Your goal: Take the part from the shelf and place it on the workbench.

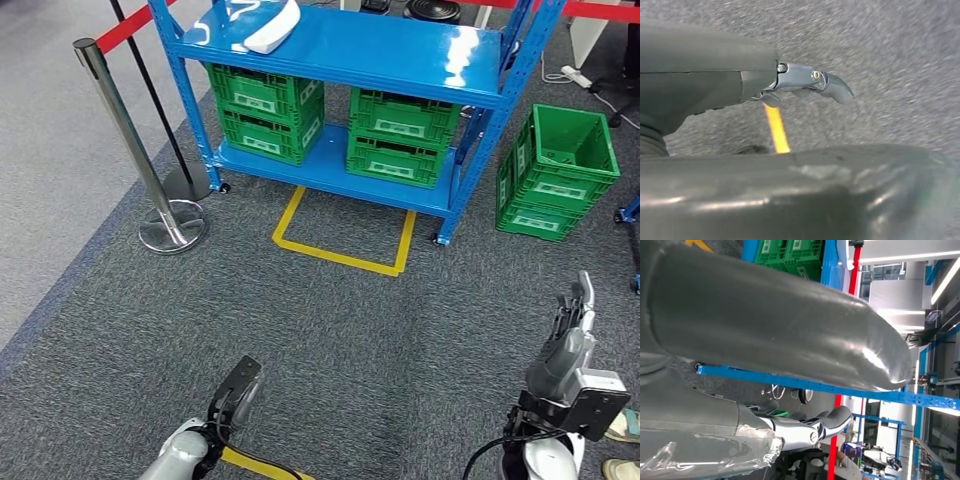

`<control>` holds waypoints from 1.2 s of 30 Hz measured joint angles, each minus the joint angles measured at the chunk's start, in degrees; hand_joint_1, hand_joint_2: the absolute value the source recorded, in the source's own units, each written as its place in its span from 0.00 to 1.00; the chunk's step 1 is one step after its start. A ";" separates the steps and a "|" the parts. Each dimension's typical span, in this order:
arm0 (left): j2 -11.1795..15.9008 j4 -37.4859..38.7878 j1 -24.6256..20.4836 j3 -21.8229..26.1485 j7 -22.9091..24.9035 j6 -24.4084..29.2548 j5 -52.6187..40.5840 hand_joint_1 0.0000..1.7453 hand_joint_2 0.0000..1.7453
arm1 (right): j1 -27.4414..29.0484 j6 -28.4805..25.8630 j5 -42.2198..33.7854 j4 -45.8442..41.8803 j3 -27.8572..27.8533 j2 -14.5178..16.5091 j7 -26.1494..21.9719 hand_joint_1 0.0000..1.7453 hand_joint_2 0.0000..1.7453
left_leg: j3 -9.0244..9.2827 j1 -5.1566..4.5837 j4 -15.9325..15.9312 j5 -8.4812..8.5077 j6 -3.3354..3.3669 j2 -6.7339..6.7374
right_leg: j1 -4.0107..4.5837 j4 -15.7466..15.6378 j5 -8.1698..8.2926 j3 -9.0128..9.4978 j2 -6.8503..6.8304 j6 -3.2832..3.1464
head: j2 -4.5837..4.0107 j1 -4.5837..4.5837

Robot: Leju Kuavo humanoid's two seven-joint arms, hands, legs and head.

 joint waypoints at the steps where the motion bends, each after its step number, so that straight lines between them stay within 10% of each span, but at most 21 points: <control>1: -0.03 -0.01 -0.06 -0.02 -0.43 -0.20 0.09 0.00 0.00 | -0.04 0.27 -0.07 0.03 0.07 0.00 -0.07 0.00 0.00 | 0.15 0.01 -0.33 0.13 0.38 0.11 | -0.03 -0.33 0.15 0.11 0.20 0.31 | 0.00 -0.02; 4: -0.06 -0.02 -0.27 -0.01 -0.51 -1.25 0.32 0.00 0.00 | -0.31 0.98 -0.12 0.11 0.39 0.00 -0.38 0.00 0.00 | 1.41 0.37 -2.53 1.08 1.34 1.15 | 0.00 1.33 -1.03 -0.99 -1.53 1.08 | 0.00 0.24; 8: -0.01 -0.02 -0.32 -0.01 -0.32 -1.68 0.35 0.00 0.00 | -0.54 1.18 -0.13 0.45 0.97 0.02 -0.45 0.00 0.00 | 1.87 0.65 -2.96 0.94 1.21 3.26 | -0.75 13.96 -6.46 -7.37 -3.97 2.06 | 0.00 0.44; 13: 0.11 -0.02 -0.48 -0.02 -0.23 -1.12 0.36 0.00 0.00 | -0.67 1.24 -0.11 0.81 1.16 0.02 -0.46 0.00 0.00 | 1.98 1.75 -1.13 -0.65 -1.52 5.02 | -2.08 2.77 -0.70 -1.27 -5.23 3.97 | 0.00 0.60; 19: 0.09 -0.02 -0.77 -0.05 -0.20 -1.14 0.53 0.00 0.00 | -0.57 2.24 -0.11 1.22 1.46 -0.10 -0.69 0.00 0.00 | 1.05 1.89 1.49 -2.64 -2.94 4.10 | -1.92 2.27 -1.24 -0.99 -4.00 0.80 | 0.00 0.15; 24: 0.02 -0.02 -0.55 -0.07 -0.17 -1.21 0.63 0.00 0.00 | -0.73 4.40 -0.67 1.33 2.40 -0.11 -1.20 0.00 0.00 | -6.35 1.29 16.54 -8.52 -2.21 1.76 | -1.47 2.16 -1.20 -0.99 -2.44 -0.31 | 0.00 -0.23; 29: -0.02 -0.02 -0.64 -0.06 -0.10 -1.01 0.85 0.00 0.00 | -0.86 3.65 -0.55 1.40 2.57 -0.09 -1.19 0.00 0.00 | -0.90 0.56 2.84 -0.84 -0.70 0.57 | -1.03 2.31 -1.30 -1.03 -0.93 -0.09 | 0.00 -0.21; 32: -0.13 -0.02 -0.62 -0.05 -0.06 -0.84 0.87 0.00 0.00 | -0.80 3.35 -0.04 1.45 2.60 -0.10 -1.20 0.00 0.00 | -0.19 0.60 0.62 -0.82 -1.91 0.31 | -0.79 2.13 -1.21 -1.23 -0.92 -0.54 | 0.00 -0.10; 36: -0.13 -0.02 -0.60 -0.05 -0.05 -0.76 0.87 0.00 0.00 | -0.88 3.25 0.10 1.58 2.65 -0.09 -1.20 0.00 0.00 | -0.25 0.46 0.62 -0.67 -1.30 0.16 | -0.85 1.10 -0.68 -0.65 -1.09 -0.16 | 0.00 -0.11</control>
